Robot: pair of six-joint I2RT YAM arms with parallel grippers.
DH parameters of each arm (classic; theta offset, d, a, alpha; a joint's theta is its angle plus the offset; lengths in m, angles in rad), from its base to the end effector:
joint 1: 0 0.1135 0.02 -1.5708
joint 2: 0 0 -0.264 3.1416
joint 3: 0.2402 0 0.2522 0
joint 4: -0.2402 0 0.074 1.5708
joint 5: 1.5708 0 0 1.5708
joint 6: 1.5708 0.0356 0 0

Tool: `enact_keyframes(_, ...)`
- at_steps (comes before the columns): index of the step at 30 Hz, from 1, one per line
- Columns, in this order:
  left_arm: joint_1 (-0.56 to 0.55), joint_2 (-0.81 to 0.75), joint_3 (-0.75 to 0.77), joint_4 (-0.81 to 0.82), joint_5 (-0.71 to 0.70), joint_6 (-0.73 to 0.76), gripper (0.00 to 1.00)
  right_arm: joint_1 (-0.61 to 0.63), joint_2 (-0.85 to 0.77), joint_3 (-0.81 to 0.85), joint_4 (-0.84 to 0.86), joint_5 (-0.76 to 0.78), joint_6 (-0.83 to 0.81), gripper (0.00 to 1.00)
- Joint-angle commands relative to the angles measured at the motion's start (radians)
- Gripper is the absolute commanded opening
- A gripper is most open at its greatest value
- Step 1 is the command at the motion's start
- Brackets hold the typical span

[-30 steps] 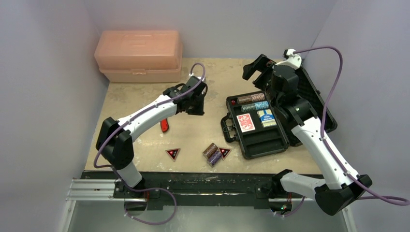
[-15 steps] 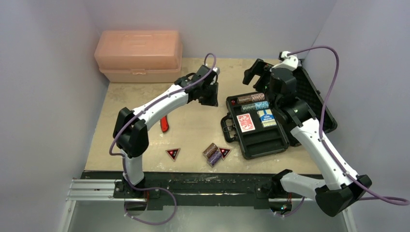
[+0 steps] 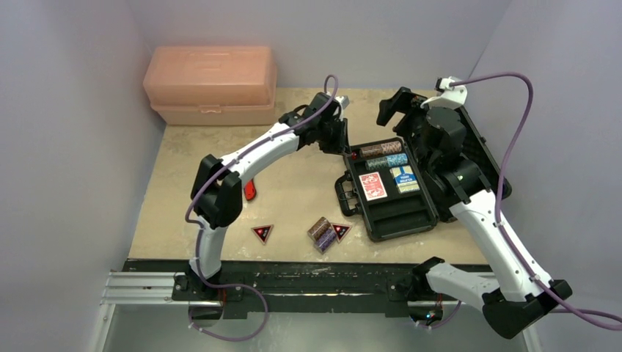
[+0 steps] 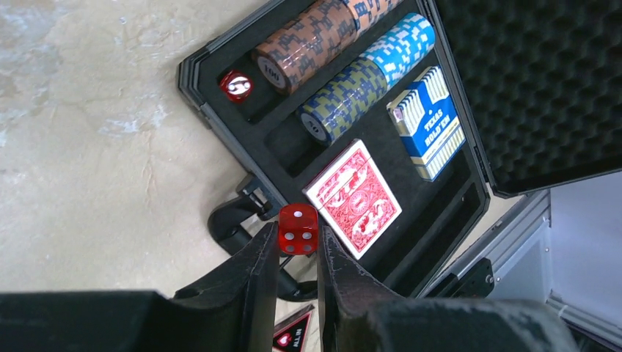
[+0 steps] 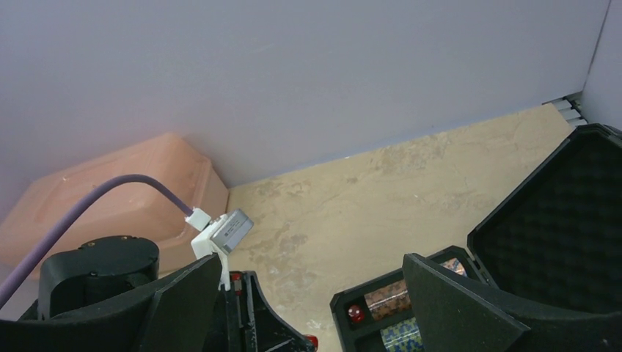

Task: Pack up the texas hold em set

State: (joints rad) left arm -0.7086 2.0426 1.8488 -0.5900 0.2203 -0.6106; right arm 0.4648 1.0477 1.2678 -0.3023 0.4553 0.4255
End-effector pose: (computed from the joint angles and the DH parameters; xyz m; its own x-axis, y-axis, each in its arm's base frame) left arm 0.3510 -0.3111 0.2836 -0.8707 0.0094 -0.4918 0.3092 0.7879 -0.5325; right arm 0.2034 0.0845 0.4455 -0.0713 0.3790 -0.9227 0.0204 0.9254 0.3785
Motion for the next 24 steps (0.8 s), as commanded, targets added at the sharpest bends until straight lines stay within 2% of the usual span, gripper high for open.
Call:
enact_keyframes(1, -0.007, 0.044, 0.077, 0.073, 0.065, -0.057, 0.0, 0.001, 0.002, 0.018, 0.0, 0.057, -0.024, 0.99)
enact_keyframes(24, -0.047, 0.251, 0.264, 0.076, 0.076, -0.102, 0.0, 0.001, -0.003, -0.014, 0.018, 0.075, -0.042, 0.99)
